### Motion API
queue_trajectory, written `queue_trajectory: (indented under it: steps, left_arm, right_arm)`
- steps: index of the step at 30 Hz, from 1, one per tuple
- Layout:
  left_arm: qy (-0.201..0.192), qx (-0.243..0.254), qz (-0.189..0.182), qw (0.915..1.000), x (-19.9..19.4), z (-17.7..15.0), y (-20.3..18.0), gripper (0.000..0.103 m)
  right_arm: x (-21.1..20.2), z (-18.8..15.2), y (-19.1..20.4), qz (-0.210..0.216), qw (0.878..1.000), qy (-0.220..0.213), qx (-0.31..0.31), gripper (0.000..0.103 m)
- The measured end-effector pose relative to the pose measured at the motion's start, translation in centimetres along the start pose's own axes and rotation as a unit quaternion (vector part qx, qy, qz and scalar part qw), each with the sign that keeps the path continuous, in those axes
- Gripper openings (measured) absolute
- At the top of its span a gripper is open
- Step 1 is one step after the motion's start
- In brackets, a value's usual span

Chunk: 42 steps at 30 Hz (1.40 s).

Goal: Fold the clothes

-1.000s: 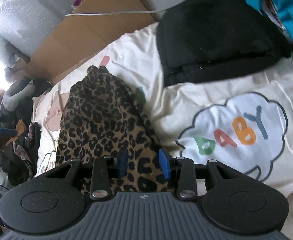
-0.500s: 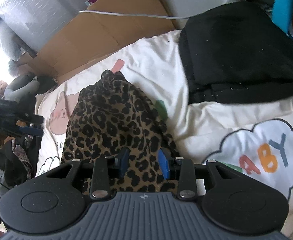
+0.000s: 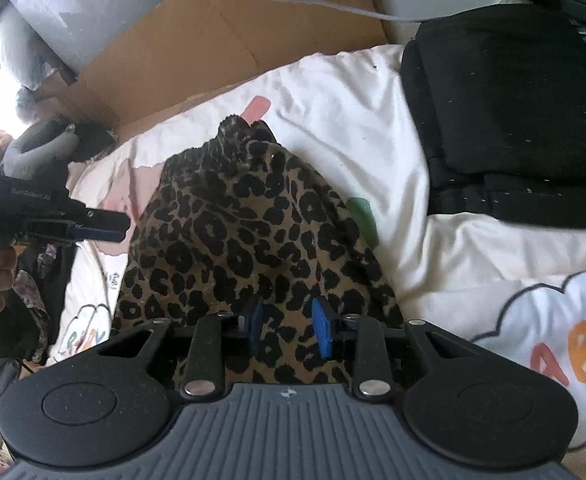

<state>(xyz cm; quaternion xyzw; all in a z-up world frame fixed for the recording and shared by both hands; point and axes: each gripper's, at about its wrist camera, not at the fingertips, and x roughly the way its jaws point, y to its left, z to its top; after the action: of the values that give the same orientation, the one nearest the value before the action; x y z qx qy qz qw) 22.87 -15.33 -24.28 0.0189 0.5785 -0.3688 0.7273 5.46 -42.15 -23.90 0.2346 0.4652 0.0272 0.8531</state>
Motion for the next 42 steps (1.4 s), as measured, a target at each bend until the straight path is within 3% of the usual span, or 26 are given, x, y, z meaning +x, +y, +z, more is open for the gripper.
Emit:
queue_trajectory:
  steps: [2,5,7,10,19,25,29,35,38,42]
  left_arm:
    - [-0.007,0.035,0.011,0.9993,1.2,-0.5,-0.3,0.029]
    - [-0.003,0.037,0.032,0.9988,2.8,-0.8,0.6,0.028]
    - [-0.001,0.035,0.047,0.9983,3.7,-0.7,1.4,0.026]
    - [-0.005,0.047,0.060,0.9971,4.0,-0.5,1.9,0.025]
    - [-0.045,0.051,0.006,0.9976,0.6,0.4,2.1,0.024]
    - [-0.050,0.075,-0.015,0.9958,1.4,0.4,-0.1,0.024]
    - [-0.076,0.090,-0.033,0.9925,2.0,0.4,-1.1,0.024]
    - [-0.057,0.091,-0.024,0.9939,4.7,0.0,-0.6,0.025]
    - [-0.049,0.086,-0.021,0.9948,5.8,-0.2,-0.2,0.024]
    - [-0.056,0.103,-0.006,0.9931,6.0,-0.3,-0.3,0.020]
  right_arm:
    - [1.1,0.0,-0.1,-0.010,1.000,0.004,-0.005,0.032]
    - [2.4,-0.2,-0.8,-0.042,0.999,0.015,-0.003,0.031]
    - [2.8,-0.2,-1.5,-0.053,0.998,0.019,0.008,0.021]
    - [2.6,-0.2,-1.8,-0.060,0.998,0.018,0.008,0.020]
    - [1.4,1.0,0.0,-0.045,0.999,-0.003,-0.011,0.023]
    - [2.9,2.6,2.9,-0.023,0.999,-0.017,-0.041,0.023]
    - [4.4,3.9,4.5,-0.013,0.998,-0.026,-0.064,0.023]
    - [7.3,5.8,4.4,-0.031,0.996,-0.021,-0.082,0.025]
    - [8.8,6.4,4.1,-0.036,0.995,-0.012,-0.094,0.032]
    - [9.8,7.1,3.9,-0.050,0.994,-0.017,-0.099,0.029]
